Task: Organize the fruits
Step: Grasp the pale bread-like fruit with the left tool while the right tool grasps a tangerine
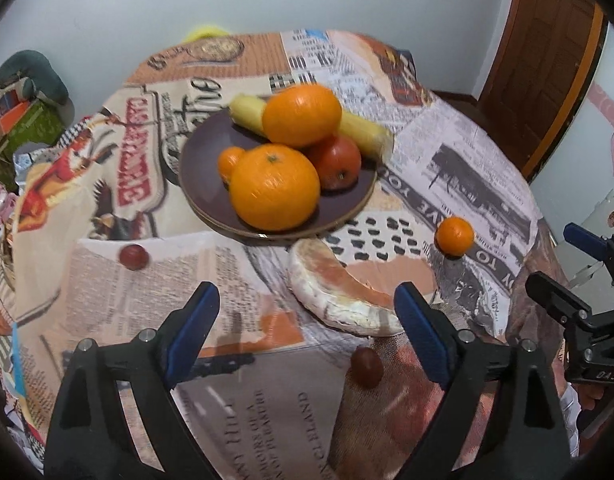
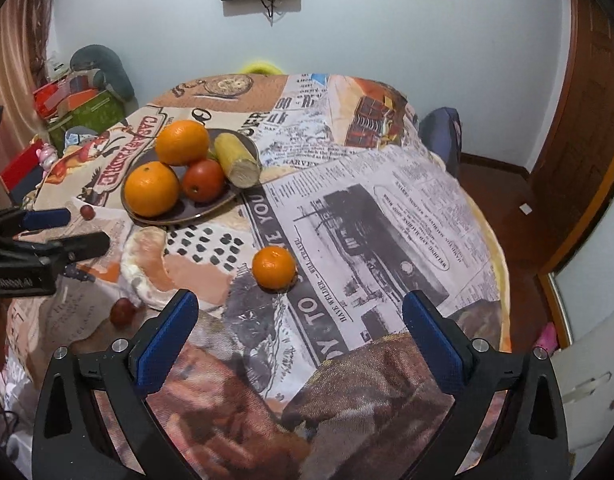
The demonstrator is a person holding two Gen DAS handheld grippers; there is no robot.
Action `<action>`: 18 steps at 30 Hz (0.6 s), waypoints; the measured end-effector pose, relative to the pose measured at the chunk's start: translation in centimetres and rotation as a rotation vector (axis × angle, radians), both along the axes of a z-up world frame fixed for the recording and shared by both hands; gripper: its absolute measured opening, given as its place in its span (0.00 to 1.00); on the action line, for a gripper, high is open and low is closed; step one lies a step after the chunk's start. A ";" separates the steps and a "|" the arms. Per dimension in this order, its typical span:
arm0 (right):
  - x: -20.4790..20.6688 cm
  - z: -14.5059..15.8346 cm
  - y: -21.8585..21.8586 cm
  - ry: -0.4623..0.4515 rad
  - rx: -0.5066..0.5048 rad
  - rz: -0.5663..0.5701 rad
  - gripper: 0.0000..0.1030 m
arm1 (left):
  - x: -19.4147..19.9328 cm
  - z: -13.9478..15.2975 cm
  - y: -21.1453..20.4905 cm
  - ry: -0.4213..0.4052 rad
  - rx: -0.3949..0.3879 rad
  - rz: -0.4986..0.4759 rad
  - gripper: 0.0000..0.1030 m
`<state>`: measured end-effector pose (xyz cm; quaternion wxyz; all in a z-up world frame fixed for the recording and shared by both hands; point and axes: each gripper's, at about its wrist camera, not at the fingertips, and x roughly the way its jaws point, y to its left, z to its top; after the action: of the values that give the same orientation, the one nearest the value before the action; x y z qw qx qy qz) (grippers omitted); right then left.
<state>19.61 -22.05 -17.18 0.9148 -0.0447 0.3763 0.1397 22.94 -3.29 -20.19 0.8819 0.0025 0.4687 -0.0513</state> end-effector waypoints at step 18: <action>4.1 -3.6 1.7 0.102 0.048 0.106 0.64 | 3.1 -4.7 -1.4 0.082 -0.037 -0.001 0.87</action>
<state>23.72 -20.33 -20.79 0.8866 -0.0352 0.4161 0.1990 26.03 -4.71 -24.89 0.8617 -0.0158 0.5035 -0.0606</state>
